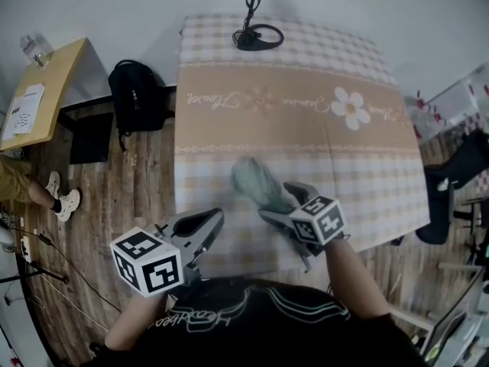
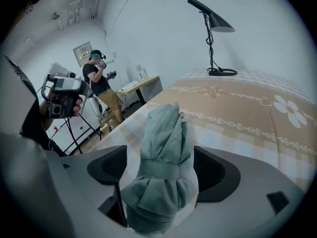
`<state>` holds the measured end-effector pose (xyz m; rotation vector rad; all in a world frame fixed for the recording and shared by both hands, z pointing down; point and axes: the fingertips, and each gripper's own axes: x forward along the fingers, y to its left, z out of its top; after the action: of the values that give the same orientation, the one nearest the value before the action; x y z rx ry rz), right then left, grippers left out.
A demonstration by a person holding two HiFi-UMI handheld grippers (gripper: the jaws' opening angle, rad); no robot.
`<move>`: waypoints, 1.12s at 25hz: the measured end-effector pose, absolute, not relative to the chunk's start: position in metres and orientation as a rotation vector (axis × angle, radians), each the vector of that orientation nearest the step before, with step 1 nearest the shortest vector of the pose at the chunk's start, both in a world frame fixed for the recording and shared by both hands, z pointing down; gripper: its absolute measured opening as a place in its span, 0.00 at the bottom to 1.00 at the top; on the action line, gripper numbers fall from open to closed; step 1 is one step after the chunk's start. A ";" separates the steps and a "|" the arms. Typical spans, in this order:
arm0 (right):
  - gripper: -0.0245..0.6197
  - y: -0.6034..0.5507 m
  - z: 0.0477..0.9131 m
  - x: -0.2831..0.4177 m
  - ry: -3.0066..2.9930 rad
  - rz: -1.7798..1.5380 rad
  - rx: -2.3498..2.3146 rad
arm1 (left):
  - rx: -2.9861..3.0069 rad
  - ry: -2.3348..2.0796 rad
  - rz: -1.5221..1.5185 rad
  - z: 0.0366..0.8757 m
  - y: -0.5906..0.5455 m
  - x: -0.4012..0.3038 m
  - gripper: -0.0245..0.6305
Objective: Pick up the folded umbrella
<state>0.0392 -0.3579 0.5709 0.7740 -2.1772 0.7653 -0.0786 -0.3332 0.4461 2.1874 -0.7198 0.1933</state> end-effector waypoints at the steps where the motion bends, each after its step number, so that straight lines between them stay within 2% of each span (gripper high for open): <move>1: 0.67 -0.360 0.574 0.039 -2.163 0.755 0.777 | 2.182 -0.725 0.193 0.447 -0.334 -0.080 0.03; 21: 0.67 -0.364 0.614 0.024 -2.019 0.727 0.733 | 2.100 -0.778 0.167 0.468 -0.340 -0.103 0.03; 28: 0.57 -0.366 0.617 0.027 -1.975 0.662 0.786 | 2.074 -0.791 0.161 0.474 -0.337 -0.107 0.03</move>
<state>0.0269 -0.3660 0.6172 0.7861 -1.9749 0.6623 -0.1070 -0.3371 0.4743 2.0740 -0.7912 0.1611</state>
